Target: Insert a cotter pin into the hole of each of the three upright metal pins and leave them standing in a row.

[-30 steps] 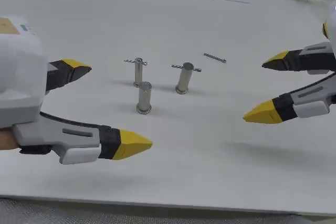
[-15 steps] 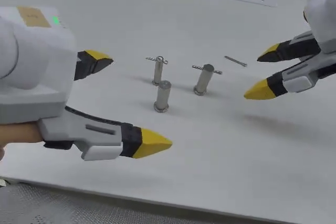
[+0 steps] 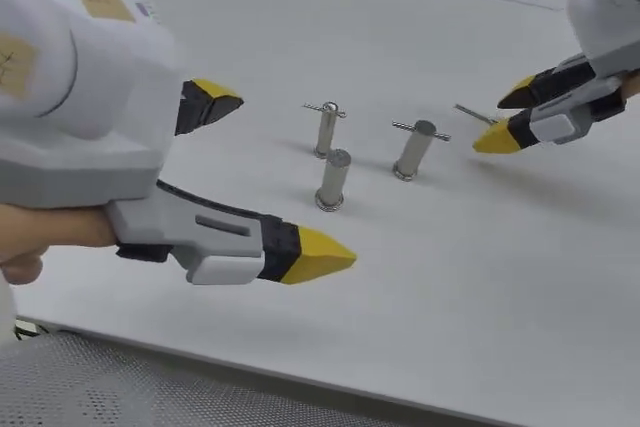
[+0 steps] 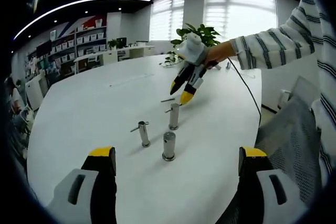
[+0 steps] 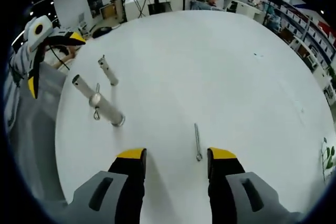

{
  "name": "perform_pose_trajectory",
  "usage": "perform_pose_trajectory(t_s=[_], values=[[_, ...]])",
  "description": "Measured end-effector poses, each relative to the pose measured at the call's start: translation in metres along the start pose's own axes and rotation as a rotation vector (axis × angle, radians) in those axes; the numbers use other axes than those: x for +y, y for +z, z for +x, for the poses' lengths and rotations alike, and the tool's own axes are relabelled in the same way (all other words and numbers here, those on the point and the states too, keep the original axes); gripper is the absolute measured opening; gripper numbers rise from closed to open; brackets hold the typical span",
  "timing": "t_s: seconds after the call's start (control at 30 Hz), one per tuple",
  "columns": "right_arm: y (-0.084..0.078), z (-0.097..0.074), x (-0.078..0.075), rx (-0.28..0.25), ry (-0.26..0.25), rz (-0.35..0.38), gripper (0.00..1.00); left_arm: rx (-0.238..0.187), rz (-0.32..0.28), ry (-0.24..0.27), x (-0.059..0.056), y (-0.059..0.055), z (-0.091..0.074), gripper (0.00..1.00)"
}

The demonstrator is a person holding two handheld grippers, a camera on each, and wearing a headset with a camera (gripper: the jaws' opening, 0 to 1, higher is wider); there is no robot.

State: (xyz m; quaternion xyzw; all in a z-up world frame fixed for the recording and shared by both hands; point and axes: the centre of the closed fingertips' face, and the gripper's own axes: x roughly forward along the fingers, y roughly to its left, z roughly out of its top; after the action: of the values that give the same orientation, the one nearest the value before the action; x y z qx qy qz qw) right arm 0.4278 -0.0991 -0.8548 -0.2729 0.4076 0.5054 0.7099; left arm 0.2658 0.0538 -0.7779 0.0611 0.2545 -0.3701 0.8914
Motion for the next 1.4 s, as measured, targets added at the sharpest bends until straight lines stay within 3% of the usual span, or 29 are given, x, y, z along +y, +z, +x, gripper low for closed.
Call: perform_pose_trajectory(t_s=[0.33, 0.47, 0.8, 0.87, 1.07, 1.2, 1.33, 1.4], values=[[0.002, 0.008, -0.006, 0.037, 0.008, -0.008, 0.40, 0.017, -0.021, 0.029, 0.008, -0.005, -0.002, 0.96], [-0.001, 0.009, -0.001, 0.066, 0.032, -0.018, 0.28, 0.014, -0.013, 0.039, 0.011, -0.004, -0.005, 0.92], [0.002, 0.007, -0.003, 0.112, -0.013, -0.057, 0.15, 0.038, -0.023, 0.033, 0.014, -0.013, -0.005, 0.92], [0.002, 0.008, 0.000, 0.127, 0.001, -0.117, 0.11, 0.044, -0.019, 0.037, 0.016, -0.015, -0.006, 0.92], [0.004, 0.012, -0.008, 0.152, -0.027, -0.113, 0.05, 0.040, -0.036, 0.034, 0.019, -0.016, -0.006, 0.92], [0.003, 0.012, -0.010, 0.149, -0.039, -0.123, 0.05, 0.051, -0.043, 0.046, 0.022, -0.020, -0.005, 0.93], [0.002, 0.011, -0.011, 0.109, -0.066, -0.108, 0.04, 0.057, -0.061, 0.054, 0.024, -0.025, -0.005, 0.92], [0.002, 0.011, -0.013, 0.086, -0.077, -0.060, 0.04, 0.063, -0.064, 0.056, 0.024, -0.027, -0.006, 0.92]])
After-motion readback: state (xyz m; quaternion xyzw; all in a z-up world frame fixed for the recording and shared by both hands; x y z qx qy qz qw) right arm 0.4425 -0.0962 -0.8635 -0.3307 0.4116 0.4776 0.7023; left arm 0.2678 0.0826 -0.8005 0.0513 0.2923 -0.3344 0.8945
